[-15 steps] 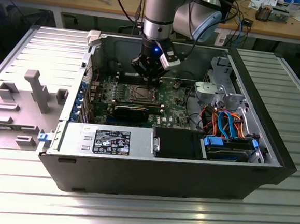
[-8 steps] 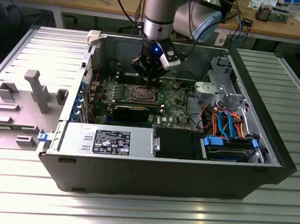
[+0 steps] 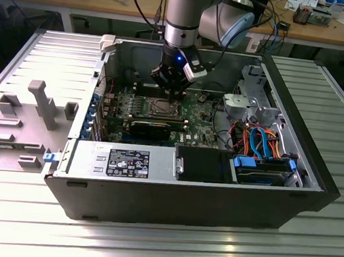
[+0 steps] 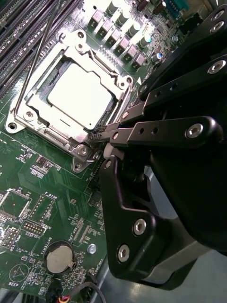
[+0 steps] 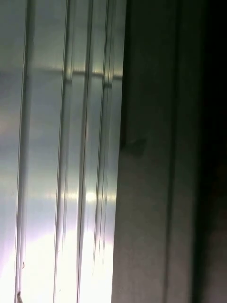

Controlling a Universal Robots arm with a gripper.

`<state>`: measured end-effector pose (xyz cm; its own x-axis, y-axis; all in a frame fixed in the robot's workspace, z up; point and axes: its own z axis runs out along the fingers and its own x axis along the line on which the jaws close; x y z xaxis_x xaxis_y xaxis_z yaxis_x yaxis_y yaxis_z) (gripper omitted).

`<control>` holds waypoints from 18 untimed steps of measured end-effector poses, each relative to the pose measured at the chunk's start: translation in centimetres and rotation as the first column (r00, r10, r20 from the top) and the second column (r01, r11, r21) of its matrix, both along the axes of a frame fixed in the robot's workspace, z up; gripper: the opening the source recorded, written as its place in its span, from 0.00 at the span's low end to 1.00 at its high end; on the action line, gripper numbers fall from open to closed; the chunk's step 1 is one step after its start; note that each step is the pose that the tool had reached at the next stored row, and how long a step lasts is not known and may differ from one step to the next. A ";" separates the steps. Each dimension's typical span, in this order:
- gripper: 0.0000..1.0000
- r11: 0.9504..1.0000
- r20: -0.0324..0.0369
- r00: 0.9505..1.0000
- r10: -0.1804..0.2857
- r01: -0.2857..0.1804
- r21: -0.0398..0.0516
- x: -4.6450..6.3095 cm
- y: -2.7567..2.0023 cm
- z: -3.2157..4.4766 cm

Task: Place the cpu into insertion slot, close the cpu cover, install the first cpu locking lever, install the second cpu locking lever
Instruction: 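Install the first cpu locking lever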

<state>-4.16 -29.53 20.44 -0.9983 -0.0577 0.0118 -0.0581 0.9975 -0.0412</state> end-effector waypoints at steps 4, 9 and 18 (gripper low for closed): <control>0.11 1.000 0.000 1.000 0.000 0.000 0.000 0.1 0.00 -0.11; 0.11 1.000 0.000 1.000 0.000 0.000 -0.002 0.2 0.03 -0.24; 0.11 1.000 0.000 1.000 0.003 -0.003 0.002 0.2 0.35 1.35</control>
<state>-3.93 -29.18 21.79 -0.9981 -0.0604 0.0117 -0.0608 0.9974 -0.0396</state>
